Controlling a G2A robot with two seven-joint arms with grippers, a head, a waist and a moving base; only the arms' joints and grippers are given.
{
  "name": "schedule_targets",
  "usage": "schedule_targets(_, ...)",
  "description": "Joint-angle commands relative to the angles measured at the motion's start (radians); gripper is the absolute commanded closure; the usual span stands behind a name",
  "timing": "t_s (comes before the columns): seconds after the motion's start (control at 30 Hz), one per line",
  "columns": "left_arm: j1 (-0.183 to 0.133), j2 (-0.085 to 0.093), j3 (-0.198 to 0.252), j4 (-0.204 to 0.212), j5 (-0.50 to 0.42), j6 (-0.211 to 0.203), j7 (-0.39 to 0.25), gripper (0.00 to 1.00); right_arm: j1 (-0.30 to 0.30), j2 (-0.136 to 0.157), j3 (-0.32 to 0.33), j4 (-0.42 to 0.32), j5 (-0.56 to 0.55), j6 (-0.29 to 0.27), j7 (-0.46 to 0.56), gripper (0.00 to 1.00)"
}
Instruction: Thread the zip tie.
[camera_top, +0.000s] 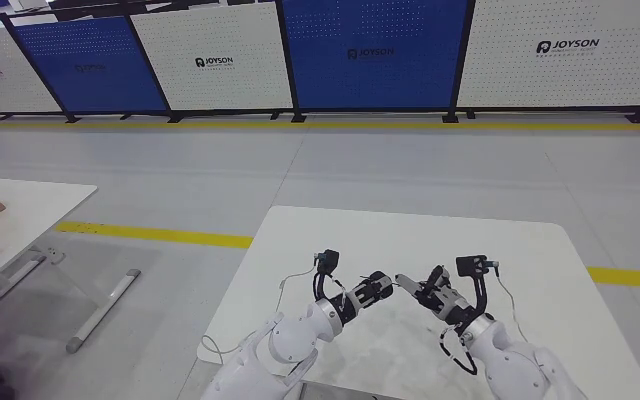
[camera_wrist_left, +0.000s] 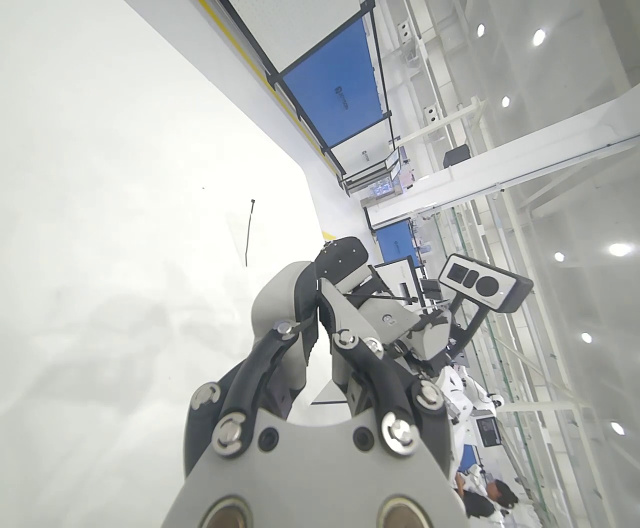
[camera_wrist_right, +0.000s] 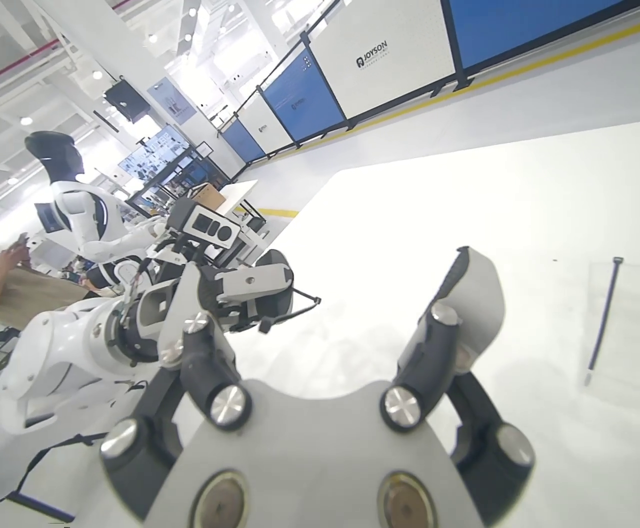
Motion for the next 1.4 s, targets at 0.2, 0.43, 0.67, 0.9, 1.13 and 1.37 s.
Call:
schedule_targets(0.2, 0.0, 0.0, 0.0, 0.0, 0.0, 0.0, 0.0, 1.0, -0.004, -0.001, 0.003, 0.006, 0.023, 0.006, -0.01, 0.0)
schedule_targets(0.43, 0.0, 0.0, 0.0, 0.0, 0.0, 0.0, 0.0, 1.0, 0.012, -0.001, 0.002, 0.008, 0.043, 0.029, 0.017, 1.0)
schedule_targets(0.67, -0.001, -0.002, 0.008, 0.001, -0.001, -0.002, 0.015, 1.0, 0.011, -0.001, -0.012, 0.013, 0.033, 0.024, 0.03, 1.0)
schedule_targets(0.9, -0.007, -0.004, 0.012, 0.002, -0.014, 0.009, 0.026, 1.0, 0.005, 0.001, -0.013, 0.016, 0.034, 0.017, 0.026, 1.0)
schedule_targets(1.13, -0.008, -0.005, 0.025, 0.0, -0.013, 0.01, 0.027, 1.0, 0.004, 0.003, -0.012, 0.017, 0.031, 0.012, 0.029, 1.0)
schedule_targets(1.37, -0.013, -0.009, 0.034, -0.003, -0.003, 0.042, 0.077, 1.0, 0.0, 0.006, -0.006, 0.016, 0.038, -0.006, 0.041, 0.22)
